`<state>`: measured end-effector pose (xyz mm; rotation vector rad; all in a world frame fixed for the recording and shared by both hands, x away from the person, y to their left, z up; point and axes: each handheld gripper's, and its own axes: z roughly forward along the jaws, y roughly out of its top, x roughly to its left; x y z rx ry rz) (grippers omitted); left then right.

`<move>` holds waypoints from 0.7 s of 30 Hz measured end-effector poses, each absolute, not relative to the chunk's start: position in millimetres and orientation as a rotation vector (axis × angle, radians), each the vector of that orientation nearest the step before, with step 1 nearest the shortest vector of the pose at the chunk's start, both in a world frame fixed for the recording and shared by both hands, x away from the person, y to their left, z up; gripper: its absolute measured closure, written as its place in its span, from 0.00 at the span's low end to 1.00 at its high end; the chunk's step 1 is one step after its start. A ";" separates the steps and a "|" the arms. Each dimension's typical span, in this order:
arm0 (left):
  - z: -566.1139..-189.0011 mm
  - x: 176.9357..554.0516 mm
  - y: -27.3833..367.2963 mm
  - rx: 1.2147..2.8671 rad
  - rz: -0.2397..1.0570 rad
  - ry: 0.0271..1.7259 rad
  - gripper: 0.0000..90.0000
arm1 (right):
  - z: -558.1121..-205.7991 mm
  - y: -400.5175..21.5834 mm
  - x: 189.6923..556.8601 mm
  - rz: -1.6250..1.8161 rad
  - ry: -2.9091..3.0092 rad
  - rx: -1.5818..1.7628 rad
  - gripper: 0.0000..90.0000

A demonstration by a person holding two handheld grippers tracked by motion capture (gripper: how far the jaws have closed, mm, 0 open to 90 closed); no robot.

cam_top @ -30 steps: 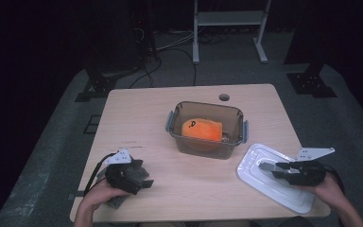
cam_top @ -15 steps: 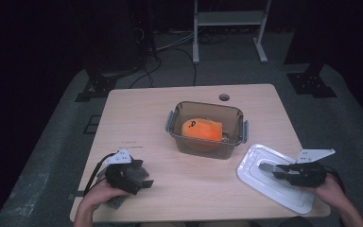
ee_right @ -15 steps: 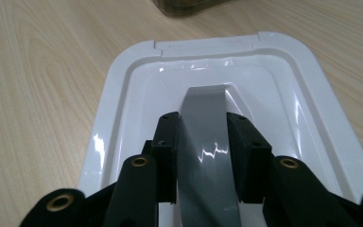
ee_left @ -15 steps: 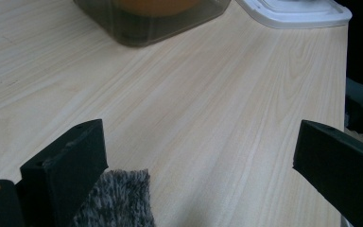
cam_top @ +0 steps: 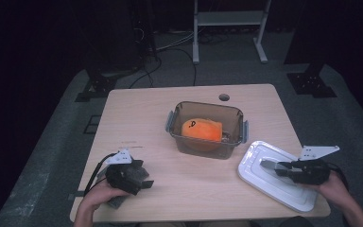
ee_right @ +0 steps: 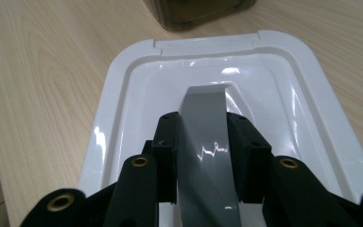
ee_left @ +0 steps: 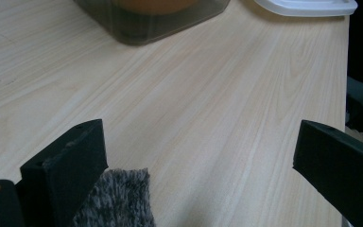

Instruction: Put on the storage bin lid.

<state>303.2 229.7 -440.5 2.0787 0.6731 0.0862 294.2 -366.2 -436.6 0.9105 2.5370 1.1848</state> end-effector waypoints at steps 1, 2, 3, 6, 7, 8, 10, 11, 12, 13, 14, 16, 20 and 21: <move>-440.5 303.2 229.9 2.077 0.086 0.676 0.03 | -435.2 -366.1 294.1 1.186 2.538 0.910 0.73; -440.6 303.2 230.1 2.077 0.086 0.676 0.03 | -433.8 -366.1 294.4 1.187 2.537 0.905 0.73; -440.6 303.2 230.1 2.078 0.086 0.676 0.03 | -432.3 -366.0 294.4 1.188 2.537 0.905 0.73; -440.4 303.0 230.3 2.078 0.087 0.677 0.03 | -427.1 -366.3 295.0 1.193 2.533 0.892 0.73; -440.2 302.9 230.4 2.079 0.088 0.675 0.03 | -425.2 -366.3 295.2 1.191 2.533 0.888 0.73; -440.0 302.9 230.5 2.079 0.089 0.673 0.03 | -423.3 -366.3 295.1 1.190 2.533 0.886 0.73; -439.8 302.8 230.8 2.077 0.090 0.675 0.03 | -419.1 -366.8 294.9 1.183 2.537 0.874 0.73; -439.8 302.8 230.9 2.075 0.091 0.675 0.03 | -416.8 -367.3 294.4 1.181 2.535 0.875 0.73; -439.8 302.8 231.0 2.075 0.091 0.674 0.03 | -414.6 -368.0 294.4 1.184 2.532 0.869 0.73; -439.8 302.8 231.1 2.074 0.091 0.675 0.03 | -412.4 -368.5 293.8 1.186 2.531 0.871 0.73; -439.9 302.8 231.0 2.075 0.091 0.675 0.03 | -410.3 -369.2 293.6 1.183 2.530 0.863 0.73; -440.2 302.8 230.8 2.076 0.090 0.674 0.03 | -406.6 -370.0 293.1 1.180 2.528 0.858 0.73; -440.3 303.0 230.9 2.078 0.090 0.674 0.03 | -399.2 -371.0 292.2 1.179 2.533 0.853 0.73; -440.5 302.9 230.8 2.079 0.088 0.675 0.03 | -397.5 -371.3 292.5 1.182 2.531 0.845 0.73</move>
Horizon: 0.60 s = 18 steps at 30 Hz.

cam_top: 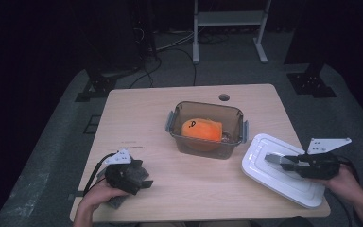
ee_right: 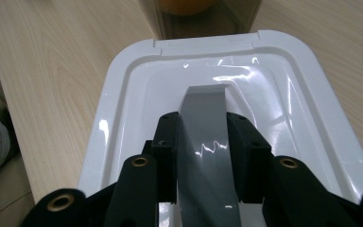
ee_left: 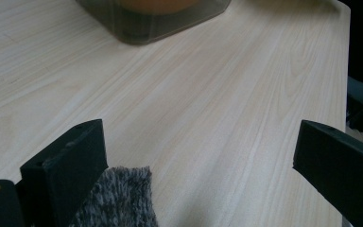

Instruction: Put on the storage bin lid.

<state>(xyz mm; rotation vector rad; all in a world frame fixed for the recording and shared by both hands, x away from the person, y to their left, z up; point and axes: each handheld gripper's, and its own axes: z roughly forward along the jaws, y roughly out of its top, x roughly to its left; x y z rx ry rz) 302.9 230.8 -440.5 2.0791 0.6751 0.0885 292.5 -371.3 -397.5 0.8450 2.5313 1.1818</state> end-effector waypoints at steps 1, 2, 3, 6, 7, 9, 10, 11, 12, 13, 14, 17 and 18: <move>-440.6 302.9 230.7 2.081 0.088 0.674 0.03 | -395.4 -371.4 292.4 1.178 2.533 0.846 0.73; -440.8 302.9 230.5 2.081 0.086 0.674 0.03 | -393.6 -371.4 292.4 1.180 2.533 0.844 0.73; -440.9 302.9 230.4 2.082 0.086 0.674 0.03 | -391.9 -371.8 292.5 1.179 2.534 0.837 0.73; -441.1 302.9 230.7 2.082 0.085 0.675 0.03 | -387.5 -372.5 291.8 1.176 2.539 0.824 0.73; -441.1 302.9 230.8 2.083 0.086 0.676 0.03 | -386.0 -372.7 291.4 1.174 2.541 0.823 0.73; -441.0 302.9 231.0 2.079 0.089 0.678 0.03 | -382.9 -373.3 290.5 1.168 2.542 0.824 0.73; -440.9 303.1 231.1 2.078 0.092 0.678 0.03 | -381.4 -373.8 290.4 1.169 2.539 0.816 0.73; -440.9 303.1 231.2 2.078 0.093 0.677 0.03 | -379.7 -374.0 289.9 1.171 2.537 0.816 0.73; -440.9 303.2 231.3 2.077 0.093 0.677 0.03 | -378.0 -374.2 289.7 1.175 2.535 0.814 0.73; -440.9 303.1 231.2 2.077 0.092 0.678 0.03 | -376.1 -374.3 289.5 1.179 2.535 0.809 0.73; -441.0 303.0 231.1 2.079 0.091 0.679 0.03 | -374.4 -374.2 289.3 1.180 2.537 0.805 0.73; -441.3 303.0 230.9 2.081 0.087 0.678 0.03 | -369.1 -373.9 289.0 1.173 2.538 0.791 0.73; -441.3 303.2 231.0 2.086 0.086 0.674 0.03 | -367.0 -374.1 288.9 1.176 2.539 0.787 0.73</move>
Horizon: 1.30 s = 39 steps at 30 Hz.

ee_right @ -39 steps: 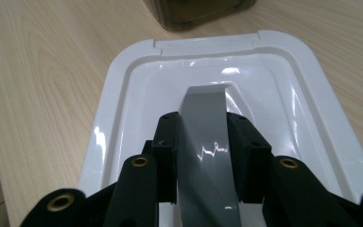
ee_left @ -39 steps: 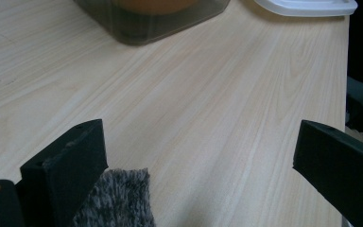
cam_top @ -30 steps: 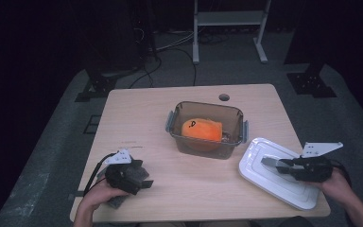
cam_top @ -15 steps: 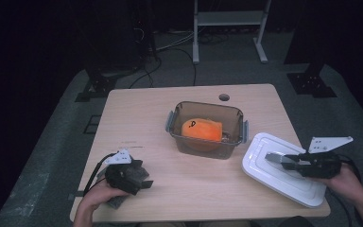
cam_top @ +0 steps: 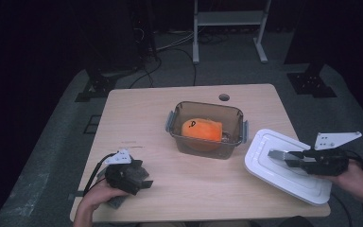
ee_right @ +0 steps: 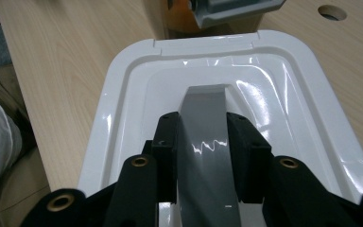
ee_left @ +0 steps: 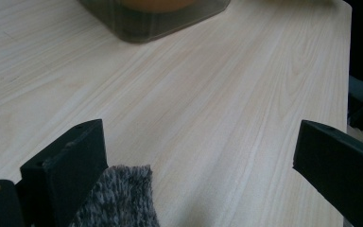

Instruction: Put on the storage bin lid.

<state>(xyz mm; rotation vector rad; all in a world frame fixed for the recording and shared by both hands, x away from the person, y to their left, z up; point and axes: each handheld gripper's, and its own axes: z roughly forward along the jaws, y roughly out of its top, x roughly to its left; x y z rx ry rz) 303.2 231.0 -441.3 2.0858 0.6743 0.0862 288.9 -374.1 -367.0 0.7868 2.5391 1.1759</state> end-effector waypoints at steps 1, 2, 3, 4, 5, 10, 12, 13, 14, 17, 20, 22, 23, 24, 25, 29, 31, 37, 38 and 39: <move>-441.4 303.1 230.9 2.087 0.085 0.673 0.03 | -364.9 -374.1 288.9 1.182 2.535 0.787 0.73; -441.5 303.0 230.9 2.089 0.083 0.670 0.03 | -362.6 -374.3 289.1 1.179 2.536 0.782 0.73; -441.5 303.0 230.8 2.090 0.084 0.669 0.03 | -360.2 -374.2 289.2 1.180 2.536 0.779 0.73; -441.5 303.0 230.8 2.090 0.084 0.669 0.03 | -357.7 -374.4 289.3 1.182 2.535 0.776 0.73; -441.5 303.0 230.9 2.088 0.083 0.668 0.03 | -354.7 -374.7 289.2 1.179 2.534 0.775 0.73; -441.1 302.9 231.9 2.084 0.085 0.670 0.03 | -340.5 -375.9 288.2 1.187 2.525 0.754 0.73; -440.9 302.9 231.9 2.082 0.087 0.671 0.03 | -335.1 -375.8 288.1 1.195 2.522 0.751 0.73; -440.9 302.9 231.9 2.082 0.087 0.671 0.03 | -332.7 -375.5 288.5 1.202 2.519 0.743 0.73; -441.0 302.9 231.7 2.084 0.086 0.671 0.03 | -330.4 -375.1 288.9 1.205 2.517 0.737 0.73; -441.7 303.1 231.4 2.087 0.082 0.672 0.03 | -325.0 -372.7 290.9 1.214 2.516 0.716 0.73; -442.2 303.1 230.7 2.089 0.080 0.671 0.03 | -320.3 -369.9 293.8 1.236 2.514 0.702 0.73; -441.8 303.2 231.4 2.088 0.081 0.669 0.03 | -316.9 -366.8 296.5 1.241 2.515 0.694 0.73; -441.6 303.1 231.7 2.084 0.081 0.671 0.03 | -315.1 -365.0 298.0 1.241 2.517 0.687 0.73; -441.5 303.3 232.3 2.084 0.084 0.669 0.03 | -313.2 -363.0 299.5 1.244 2.519 0.678 0.73; -441.5 303.4 232.8 2.083 0.084 0.671 0.03 | -311.2 -360.8 301.2 1.247 2.520 0.668 0.73; -441.0 303.3 234.6 2.077 0.088 0.675 0.03 | -304.9 -351.1 307.9 1.255 2.530 0.642 0.73; -440.6 303.3 235.2 2.074 0.090 0.673 0.03 | -302.6 -346.5 311.8 1.257 2.535 0.631 0.73; -441.1 303.2 234.7 2.070 0.085 0.675 0.03 | -296.6 -332.9 322.8 1.277 2.548 0.596 0.73; -441.2 303.2 234.8 2.069 0.085 0.675 0.03 | -295.7 -330.5 324.5 1.277 2.552 0.591 0.73; -441.2 303.2 234.9 2.069 0.085 0.675 0.03 | -294.7 -328.1 326.3 1.278 2.553 0.585 0.73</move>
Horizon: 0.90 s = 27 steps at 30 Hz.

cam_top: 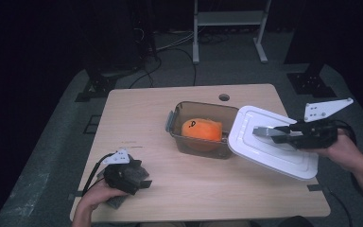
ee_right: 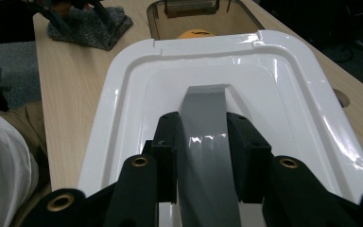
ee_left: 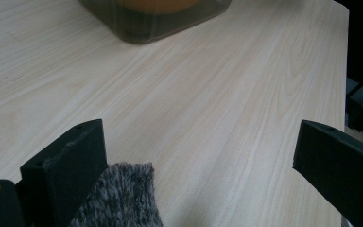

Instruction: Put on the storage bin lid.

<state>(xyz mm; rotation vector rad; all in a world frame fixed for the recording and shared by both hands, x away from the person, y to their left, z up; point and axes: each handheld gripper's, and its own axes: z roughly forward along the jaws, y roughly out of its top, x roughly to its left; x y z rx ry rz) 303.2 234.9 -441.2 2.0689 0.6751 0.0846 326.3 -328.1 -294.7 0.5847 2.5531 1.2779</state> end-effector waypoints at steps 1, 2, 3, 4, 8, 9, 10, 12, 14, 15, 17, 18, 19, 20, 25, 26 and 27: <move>-441.1 303.3 235.1 2.069 0.086 0.675 0.03 | -293.8 -325.8 328.0 1.280 2.555 0.581 0.73; -441.0 303.3 235.3 2.068 0.086 0.675 0.03 | -292.7 -323.6 329.8 1.280 2.557 0.573 0.73; -440.8 303.3 235.5 2.068 0.086 0.675 0.03 | -291.4 -321.2 331.4 1.281 2.559 0.569 0.73; -440.7 303.2 235.6 2.068 0.087 0.675 0.03 | -290.3 -319.0 333.2 1.286 2.558 0.562 0.73; -440.5 303.1 236.5 2.064 0.089 0.679 0.03 | -285.3 -310.3 339.1 1.296 2.560 0.536 0.73; -440.4 303.1 236.8 2.062 0.088 0.681 0.03 | -284.2 -308.1 340.4 1.299 2.560 0.530 0.73; -440.2 303.1 237.0 2.061 0.088 0.681 0.03 | -283.1 -306.2 341.7 1.299 2.562 0.525 0.73; -440.2 302.9 236.9 2.060 0.086 0.681 0.03 | -280.5 -302.8 344.4 1.302 2.562 0.513 0.73; -440.3 303.0 236.8 2.059 0.087 0.679 0.03 | -278.2 -299.8 347.2 1.307 2.558 0.507 0.73; -440.4 303.1 236.7 2.060 0.087 0.679 0.03 | -277.2 -298.4 348.5 1.307 2.555 0.504 0.73; -440.5 303.3 236.8 2.065 0.087 0.676 0.03 | -275.5 -295.0 351.1 1.317 2.556 0.497 0.73; -440.5 303.4 237.0 2.066 0.087 0.676 0.03 | -274.9 -292.8 352.2 1.320 2.556 0.493 0.73; -440.5 303.4 237.0 2.065 0.087 0.676 0.03 | -274.3 -290.1 354.0 1.320 2.556 0.483 0.73; -440.5 303.4 237.1 2.066 0.087 0.677 0.03 | -274.0 -288.4 355.0 1.323 2.558 0.483 0.73; -440.4 303.0 236.7 2.064 0.087 0.678 0.03 | -273.6 -276.9 364.3 1.320 2.573 0.458 0.73; -440.4 302.9 236.7 2.064 0.087 0.677 0.03 | -273.7 -274.4 366.0 1.318 2.575 0.454 0.73; -440.4 303.0 236.7 2.064 0.088 0.677 0.03 | -273.7 -271.9 367.9 1.316 2.580 0.448 0.73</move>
